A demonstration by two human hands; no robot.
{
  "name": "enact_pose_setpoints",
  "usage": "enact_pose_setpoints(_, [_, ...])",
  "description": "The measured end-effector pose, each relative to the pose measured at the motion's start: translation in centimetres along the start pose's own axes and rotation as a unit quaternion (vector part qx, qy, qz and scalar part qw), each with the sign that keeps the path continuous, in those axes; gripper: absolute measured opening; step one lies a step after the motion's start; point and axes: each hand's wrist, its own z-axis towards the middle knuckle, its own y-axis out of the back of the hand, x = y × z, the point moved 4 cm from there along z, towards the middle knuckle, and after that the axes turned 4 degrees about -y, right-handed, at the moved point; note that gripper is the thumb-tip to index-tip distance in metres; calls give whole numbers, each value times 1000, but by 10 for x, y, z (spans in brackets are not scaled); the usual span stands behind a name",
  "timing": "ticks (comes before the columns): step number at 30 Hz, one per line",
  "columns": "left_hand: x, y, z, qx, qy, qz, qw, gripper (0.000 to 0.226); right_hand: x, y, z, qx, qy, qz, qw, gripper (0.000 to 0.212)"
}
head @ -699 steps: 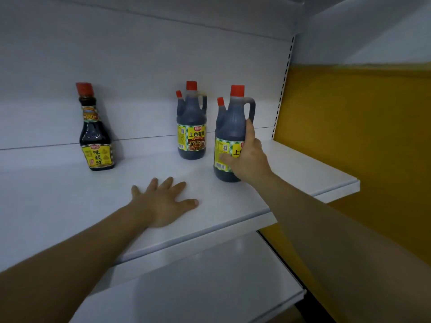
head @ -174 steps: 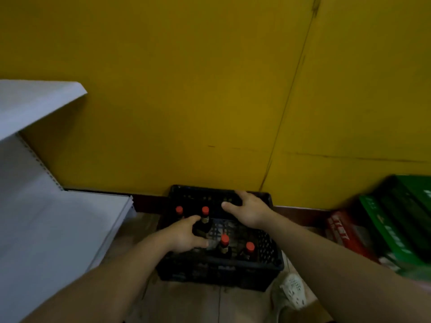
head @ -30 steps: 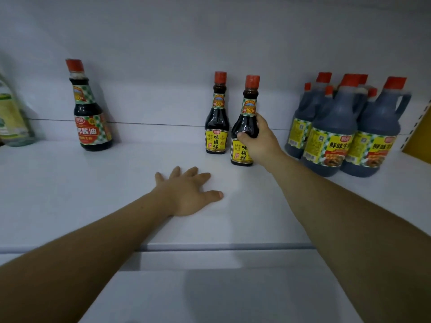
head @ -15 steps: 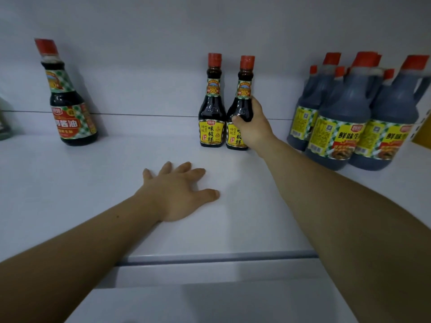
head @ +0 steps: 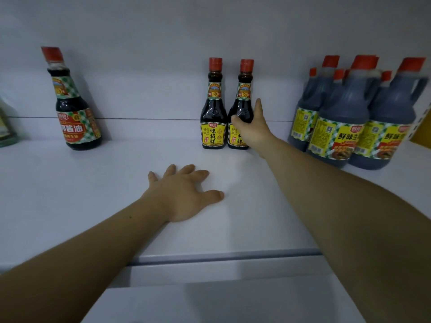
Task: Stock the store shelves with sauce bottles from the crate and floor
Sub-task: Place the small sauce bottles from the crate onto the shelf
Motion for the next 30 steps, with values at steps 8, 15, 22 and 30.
enact_pose_setpoints(8, [-4, 9, -8, 1, -9, -12, 1000, 79, 30, 35, -105, 27, -19, -171, 985, 58])
enact_pose_setpoints(15, [-40, 25, -42, 41, -65, -100, 992, 88, 41, 69, -186, 30, -40, -271, 961, 74])
enact_pose_setpoints(22, [-138, 29, -93, 43, -234, -67, 969, 82, 56, 126, -283, -59, -58, -339, 937, 61])
enact_pose_setpoints(30, [-265, 7, -162, 77, -414, -57, 905, 76, 55, 227, -402, -181, -172, -401, 882, 68])
